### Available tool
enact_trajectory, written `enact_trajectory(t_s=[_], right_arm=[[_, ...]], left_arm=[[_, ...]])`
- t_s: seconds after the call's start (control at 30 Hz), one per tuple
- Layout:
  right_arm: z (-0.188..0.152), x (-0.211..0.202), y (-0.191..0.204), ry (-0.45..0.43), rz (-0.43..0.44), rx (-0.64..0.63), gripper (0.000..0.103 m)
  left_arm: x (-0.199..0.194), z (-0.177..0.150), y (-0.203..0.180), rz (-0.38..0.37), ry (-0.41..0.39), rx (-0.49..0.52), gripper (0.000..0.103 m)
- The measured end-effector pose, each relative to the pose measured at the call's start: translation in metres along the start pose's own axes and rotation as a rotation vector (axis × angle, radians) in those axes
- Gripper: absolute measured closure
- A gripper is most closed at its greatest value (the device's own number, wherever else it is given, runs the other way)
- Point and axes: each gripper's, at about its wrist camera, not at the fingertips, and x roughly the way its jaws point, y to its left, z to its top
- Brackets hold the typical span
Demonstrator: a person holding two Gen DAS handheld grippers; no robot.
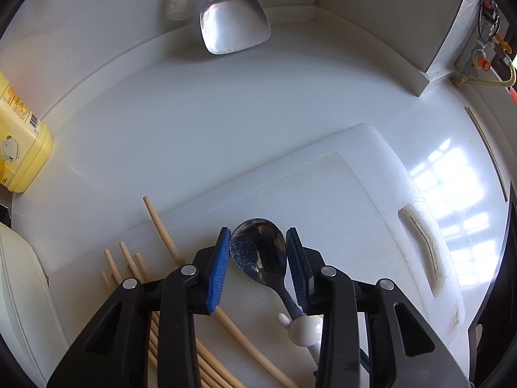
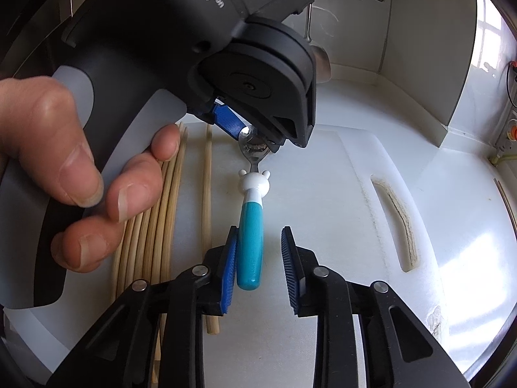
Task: Organize utensils
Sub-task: 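Close the left tool on the spoon's teal handle and lift it, then carry the spoon with the left tool over the water basin and release it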
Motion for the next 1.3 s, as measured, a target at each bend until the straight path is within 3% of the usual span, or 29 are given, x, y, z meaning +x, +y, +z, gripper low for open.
enact_trajectory(t_s=[0.1,0.77,1.3], right_arm=[[-0.001,-0.002,0.007,0.000,0.002,-0.023,0.089],[-0.003,-0.010,0.008,-0.024,-0.005,-0.022,0.089],[0.019,-0.054,0.025,-0.092,0.000,-0.093,0.089]], left_arm=[[-0.001,-0.001,0.000,-0.004,-0.001,0.002,0.068],[-0.008,-0.002,0.012,-0.027,-0.010,-0.026,0.069],[-0.066,0.007,0.030,-0.005,-0.091,-0.077,0.069]])
